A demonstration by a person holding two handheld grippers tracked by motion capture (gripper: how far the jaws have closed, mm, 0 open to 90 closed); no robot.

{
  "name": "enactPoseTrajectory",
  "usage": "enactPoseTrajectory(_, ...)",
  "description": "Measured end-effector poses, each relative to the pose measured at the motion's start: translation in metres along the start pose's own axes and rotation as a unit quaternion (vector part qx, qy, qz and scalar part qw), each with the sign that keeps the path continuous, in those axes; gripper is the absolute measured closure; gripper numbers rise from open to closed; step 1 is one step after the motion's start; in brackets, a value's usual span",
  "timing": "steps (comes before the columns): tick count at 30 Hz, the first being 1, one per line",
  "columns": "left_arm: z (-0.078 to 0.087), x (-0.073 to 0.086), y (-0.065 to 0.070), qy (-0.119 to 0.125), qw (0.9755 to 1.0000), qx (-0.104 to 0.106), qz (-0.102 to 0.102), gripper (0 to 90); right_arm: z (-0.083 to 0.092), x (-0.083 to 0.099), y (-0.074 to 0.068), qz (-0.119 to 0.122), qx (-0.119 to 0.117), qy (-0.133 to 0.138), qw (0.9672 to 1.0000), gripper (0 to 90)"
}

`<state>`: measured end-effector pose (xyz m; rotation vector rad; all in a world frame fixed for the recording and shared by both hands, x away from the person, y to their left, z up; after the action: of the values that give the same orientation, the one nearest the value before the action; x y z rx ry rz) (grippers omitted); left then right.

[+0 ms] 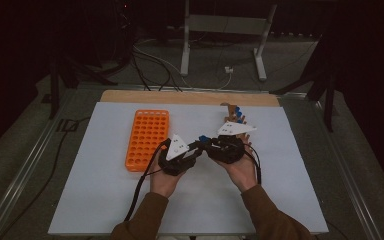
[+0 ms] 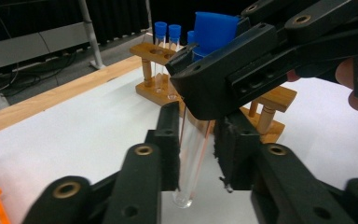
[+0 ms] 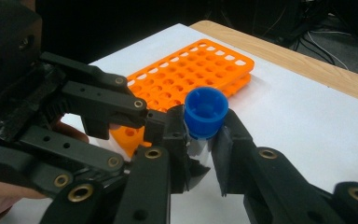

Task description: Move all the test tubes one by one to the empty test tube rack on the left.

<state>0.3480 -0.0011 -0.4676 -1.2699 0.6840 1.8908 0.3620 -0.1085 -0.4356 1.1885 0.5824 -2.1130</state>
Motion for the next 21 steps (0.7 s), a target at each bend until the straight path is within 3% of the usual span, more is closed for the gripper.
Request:
enactPoseTrajectory(6, 0.0, 0.0, 0.001, -0.001, 1.0, 0.004, -0.007, 78.0, 0.001, 0.0, 0.002, -0.014, -0.01, 0.004, 0.9999, 74.8)
enactPoseTrajectory(7, -0.001, 0.001, -0.001, -0.004, 1.0, 0.001, -0.005, 78.0, 0.002, -0.001, 0.005, -0.023, -0.016, 0.011, 0.9995, 67.5)
enactPoseTrajectory(8, -0.001, 0.001, -0.001, -0.004, 1.0, 0.001, -0.005, 78.1, 0.002, -0.001, 0.005, -0.023, -0.016, 0.011, 0.9995, 67.5)
enactPoseTrajectory(10, -0.001, 0.002, -0.004, -0.007, 1.0, -0.005, 0.001, 78.2, 0.006, -0.001, 0.008, -0.027, -0.015, 0.018, 0.9994, 56.9)
enactPoseTrajectory(17, 0.005, 0.002, -0.015, 0.0, 0.9996, -0.019, 0.023, 78.4, 0.014, 0.002, 0.021, -0.019, 0.023, 0.026, 0.9992, 32.3)
enactPoseTrajectory(21, 0.009, 0.001, -0.019, 0.004, 0.9993, -0.025, 0.029, 78.4, 0.017, 0.006, 0.027, -0.01, 0.041, 0.028, 0.9987, 26.6)
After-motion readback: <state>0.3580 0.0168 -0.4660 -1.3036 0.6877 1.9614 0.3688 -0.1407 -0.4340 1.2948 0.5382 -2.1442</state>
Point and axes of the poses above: each handheld gripper's, and its own axes: z roughly backward along the jaws, x roughly out of its underside, y roughly to its right, the point moved 6 cm from there along -z, roughly forward along the jaws, and after that the axes turned 6 degrees about x, right-handed, at the moved point
